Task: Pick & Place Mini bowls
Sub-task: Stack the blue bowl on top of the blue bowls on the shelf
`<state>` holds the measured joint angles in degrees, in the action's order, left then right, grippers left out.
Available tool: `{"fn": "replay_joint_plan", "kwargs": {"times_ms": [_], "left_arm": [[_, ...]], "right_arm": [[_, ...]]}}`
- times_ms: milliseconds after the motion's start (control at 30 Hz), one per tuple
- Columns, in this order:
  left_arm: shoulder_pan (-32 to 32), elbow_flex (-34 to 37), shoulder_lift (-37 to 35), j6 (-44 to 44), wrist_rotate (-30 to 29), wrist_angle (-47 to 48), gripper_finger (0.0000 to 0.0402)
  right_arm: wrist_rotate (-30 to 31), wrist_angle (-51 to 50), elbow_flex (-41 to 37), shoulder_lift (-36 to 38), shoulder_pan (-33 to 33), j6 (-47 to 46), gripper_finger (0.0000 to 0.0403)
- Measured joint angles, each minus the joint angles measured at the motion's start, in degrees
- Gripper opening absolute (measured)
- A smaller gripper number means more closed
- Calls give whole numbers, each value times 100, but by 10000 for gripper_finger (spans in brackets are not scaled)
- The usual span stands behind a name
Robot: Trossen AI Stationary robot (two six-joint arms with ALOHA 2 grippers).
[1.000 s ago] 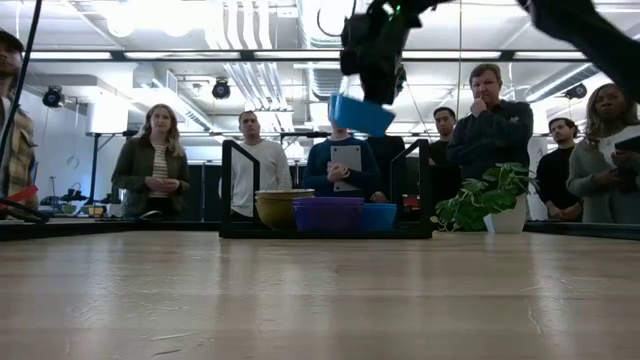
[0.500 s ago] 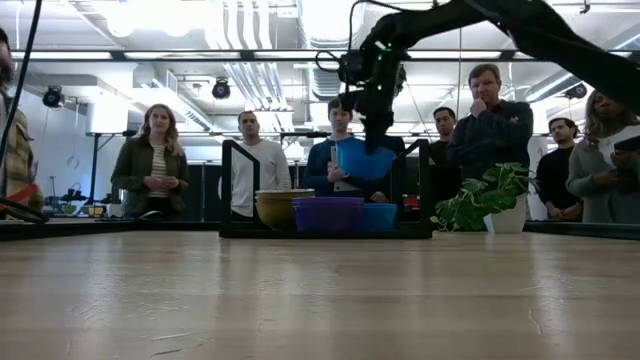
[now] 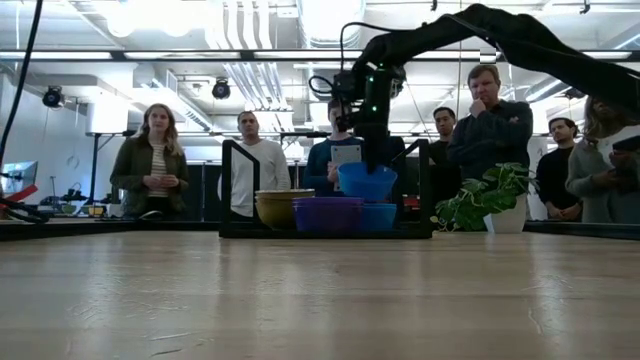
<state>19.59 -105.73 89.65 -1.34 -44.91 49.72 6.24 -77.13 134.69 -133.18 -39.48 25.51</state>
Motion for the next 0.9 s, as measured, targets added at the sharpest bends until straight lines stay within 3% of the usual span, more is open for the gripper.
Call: {"fn": "replay_joint_plan", "kwargs": {"times_ms": [600, 900], "left_arm": [[-9, 0, 0, 0, 0, 1, 0], [-9, 0, 0, -9, 0, 1, 0]], "right_arm": [[-4, -32, -2, -361, -5, 122, 11], [-5, -38, -2, -359, -5, 193, 54]]}}
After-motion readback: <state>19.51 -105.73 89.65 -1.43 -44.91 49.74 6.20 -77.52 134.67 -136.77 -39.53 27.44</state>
